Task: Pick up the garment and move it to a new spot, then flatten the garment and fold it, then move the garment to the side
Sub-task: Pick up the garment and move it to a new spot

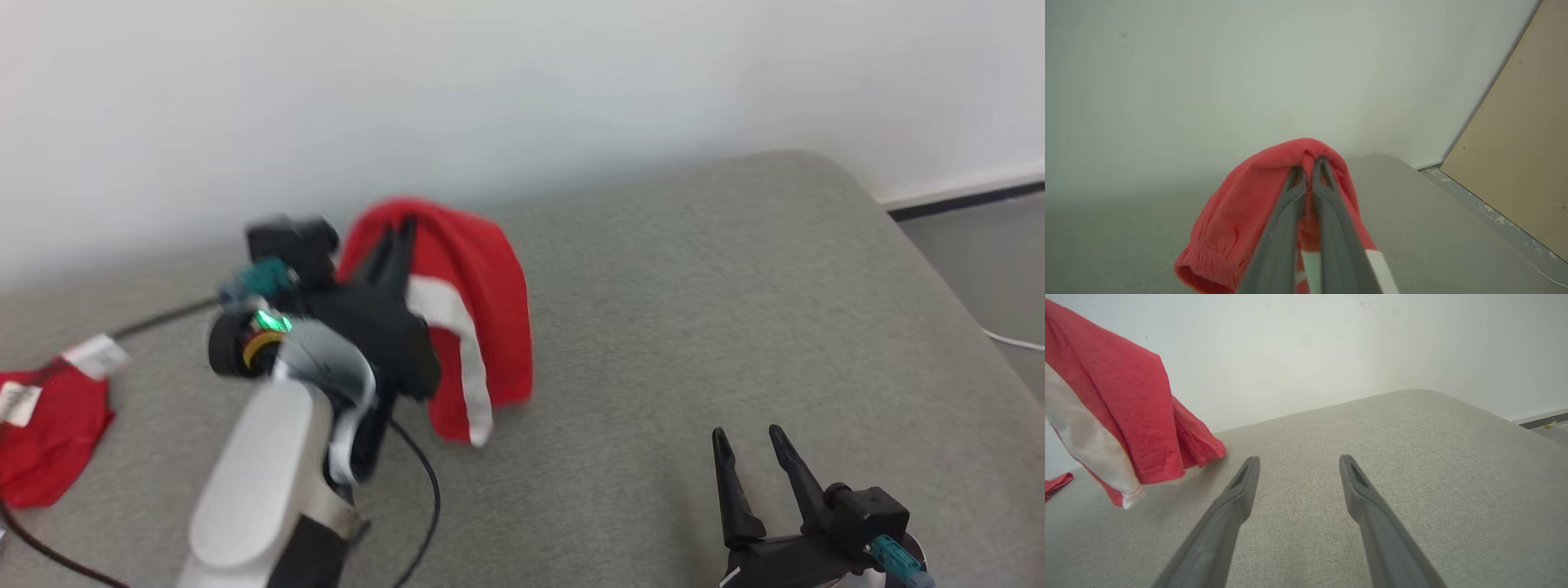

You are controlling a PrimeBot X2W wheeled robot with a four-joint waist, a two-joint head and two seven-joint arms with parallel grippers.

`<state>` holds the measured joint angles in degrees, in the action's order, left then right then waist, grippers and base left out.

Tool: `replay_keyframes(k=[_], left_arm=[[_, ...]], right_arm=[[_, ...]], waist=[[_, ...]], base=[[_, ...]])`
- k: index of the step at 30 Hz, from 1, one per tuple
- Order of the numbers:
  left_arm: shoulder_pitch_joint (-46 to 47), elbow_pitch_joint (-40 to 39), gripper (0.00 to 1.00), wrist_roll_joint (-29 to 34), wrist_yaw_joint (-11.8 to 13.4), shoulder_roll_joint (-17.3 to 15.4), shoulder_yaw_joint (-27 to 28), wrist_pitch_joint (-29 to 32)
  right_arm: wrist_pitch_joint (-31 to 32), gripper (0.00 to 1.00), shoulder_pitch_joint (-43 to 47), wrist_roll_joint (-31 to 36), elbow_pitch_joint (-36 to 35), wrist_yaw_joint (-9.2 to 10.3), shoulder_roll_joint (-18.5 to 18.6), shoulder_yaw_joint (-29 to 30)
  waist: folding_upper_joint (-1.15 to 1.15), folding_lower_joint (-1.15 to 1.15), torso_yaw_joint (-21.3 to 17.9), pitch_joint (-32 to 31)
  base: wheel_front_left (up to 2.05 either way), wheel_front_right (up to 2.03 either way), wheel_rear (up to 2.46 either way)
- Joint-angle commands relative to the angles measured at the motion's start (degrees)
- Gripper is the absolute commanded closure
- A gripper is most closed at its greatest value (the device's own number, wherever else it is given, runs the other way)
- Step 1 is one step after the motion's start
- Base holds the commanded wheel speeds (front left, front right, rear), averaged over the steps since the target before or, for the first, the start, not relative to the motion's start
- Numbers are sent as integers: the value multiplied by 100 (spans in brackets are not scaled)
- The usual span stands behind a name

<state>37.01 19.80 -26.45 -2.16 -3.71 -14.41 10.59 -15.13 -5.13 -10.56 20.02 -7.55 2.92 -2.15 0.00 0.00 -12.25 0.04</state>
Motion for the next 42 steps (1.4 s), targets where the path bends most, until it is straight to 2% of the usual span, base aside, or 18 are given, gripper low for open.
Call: replay_keyframes(k=[1, 7, 8, 9, 10, 15, 18, 22, 26, 31, 35, 38, 42], left_arm=[[-116, 125, 100, 67, 38, 16, -63, -112], [-406, 1150, 100, 127, 207, 73, -638, -458], [-439, 1300, 84, 102, 196, 71, -726, -515], [-448, 1431, 55, 99, 187, 72, -823, -574], [-457, 1530, 0, -2, 183, 77, -894, -612], [-477, 1758, 0, -476, 217, 79, -1202, -768], [-550, 1586, 0, -774, 196, 82, -1239, -963], [-940, 927, 0, -898, 136, 48, -1155, -1684], [-1495, 387, 0, -829, 156, -153, -992, -2317], [-2069, -160, 0, -577, 226, -294, -602, -2569], [-2799, -1045, 0, -3, 337, -142, 317, -2577], [-3235, -1451, 0, 387, 216, -43, 826, -2579], [-3780, -1457, 0, 855, 56, 36, 1142, -2580]], right_arm=[[-3, 0, 37, -21, -26, 12, -8, -18], [-3, 0, -79, -64, -77, 12, -10, -28], [-3, 0, -87, -89, -78, 12, -9, -28], [-3, 0, -89, -104, -76, 12, -8, -22], [-3, 0, -92, -110, -71, 12, -10, -22], [-3, 0, -112, -75, -45, 12, -8, 32], [-3, 0, -112, -48, -36, 12, -8, 107], [-3, 0, -5, 6, -47, 12, -9, 251], [-3, 0, 44, -29, -90, 12, -7, 284], [-3, 0, 86, 11, -122, 12, -7, 346], [-3, 0, 81, 56, -160, 12, -7, 385], [-3, 0, 110, 84, -194, 12, -5, 391], [-3, 0, 170, 132, -219, 12, -8, 372]], waist=[[0, 0, -320, 93], [0, 0, -408, 318], [0, 0, -400, 348], [0, 0, -385, 375], [0, 0, -366, 392], [0, 0, -146, 405], [0, 0, 39, 359], [0, 0, 389, 257], [0, 0, 627, 199], [0, 0, 819, 167], [0, 0, 909, 142], [0, 0, 925, 108], [0, 0, 913, 61]], base=[[0, 0, 0], [0, 0, 0], [0, 0, 0], [0, 0, 0], [0, 0, 0], [0, 0, 0], [0, 0, 0], [0, 0, 0], [0, 0, 0], [0, 0, 0], [0, 0, 0], [0, 0, 0], [0, 0, 0]])
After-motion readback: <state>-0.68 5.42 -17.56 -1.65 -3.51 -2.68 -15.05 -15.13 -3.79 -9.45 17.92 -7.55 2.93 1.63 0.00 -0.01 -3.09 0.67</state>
